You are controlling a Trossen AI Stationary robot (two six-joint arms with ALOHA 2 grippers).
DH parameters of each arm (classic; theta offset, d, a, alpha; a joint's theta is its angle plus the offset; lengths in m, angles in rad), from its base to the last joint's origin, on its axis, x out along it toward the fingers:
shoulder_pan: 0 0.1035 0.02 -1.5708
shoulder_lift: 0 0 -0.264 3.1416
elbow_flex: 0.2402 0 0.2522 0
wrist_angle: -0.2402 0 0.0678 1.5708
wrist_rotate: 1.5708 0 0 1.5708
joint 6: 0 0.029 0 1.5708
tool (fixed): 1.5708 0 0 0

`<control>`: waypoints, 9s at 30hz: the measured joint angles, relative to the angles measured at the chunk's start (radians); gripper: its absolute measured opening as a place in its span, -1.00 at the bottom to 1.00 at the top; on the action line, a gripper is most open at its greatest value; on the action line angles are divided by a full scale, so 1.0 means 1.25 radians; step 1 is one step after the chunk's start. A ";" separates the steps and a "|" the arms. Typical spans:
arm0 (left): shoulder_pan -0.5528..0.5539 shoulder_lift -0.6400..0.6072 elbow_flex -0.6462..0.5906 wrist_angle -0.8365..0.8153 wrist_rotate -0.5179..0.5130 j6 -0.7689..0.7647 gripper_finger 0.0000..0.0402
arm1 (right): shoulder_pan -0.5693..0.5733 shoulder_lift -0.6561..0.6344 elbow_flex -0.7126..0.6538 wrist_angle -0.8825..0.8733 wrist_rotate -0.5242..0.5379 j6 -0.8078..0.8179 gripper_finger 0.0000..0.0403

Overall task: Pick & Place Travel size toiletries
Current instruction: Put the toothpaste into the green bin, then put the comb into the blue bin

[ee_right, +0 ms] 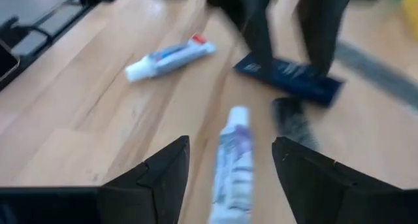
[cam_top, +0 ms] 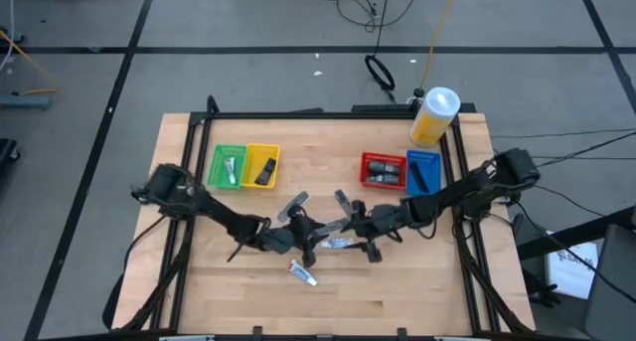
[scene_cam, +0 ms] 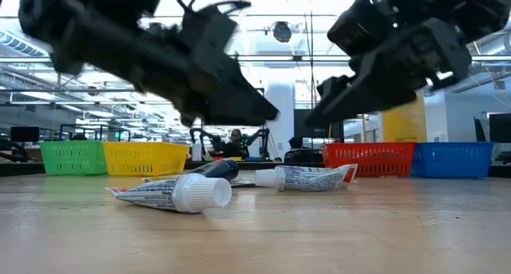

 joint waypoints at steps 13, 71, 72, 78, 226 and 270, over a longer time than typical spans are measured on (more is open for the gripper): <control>-0.090 -0.129 0.000 -0.180 0.034 0.033 -0.30 | 0.083 0.145 0.000 0.028 0.166 0.017 -0.02; -0.001 -0.257 0.000 -0.616 0.132 0.052 -0.72 | 0.035 0.169 0.001 0.330 0.164 0.066 -0.08; -0.004 -0.285 0.000 -0.691 0.120 -0.005 -0.72 | 0.035 0.169 0.001 0.329 0.164 0.064 -0.03; 0.008 -0.473 0.000 -1.158 0.025 -0.402 -0.68 | 0.035 0.169 0.001 0.317 0.164 0.062 0.11; 0.244 0.150 0.109 -0.186 0.459 -0.036 -0.96 | -0.047 0.082 0.000 0.047 0.288 -0.370 0.38; 0.230 0.152 0.109 -0.134 0.497 -0.018 -0.95 | -0.096 0.095 0.001 -0.023 0.035 -0.330 -0.53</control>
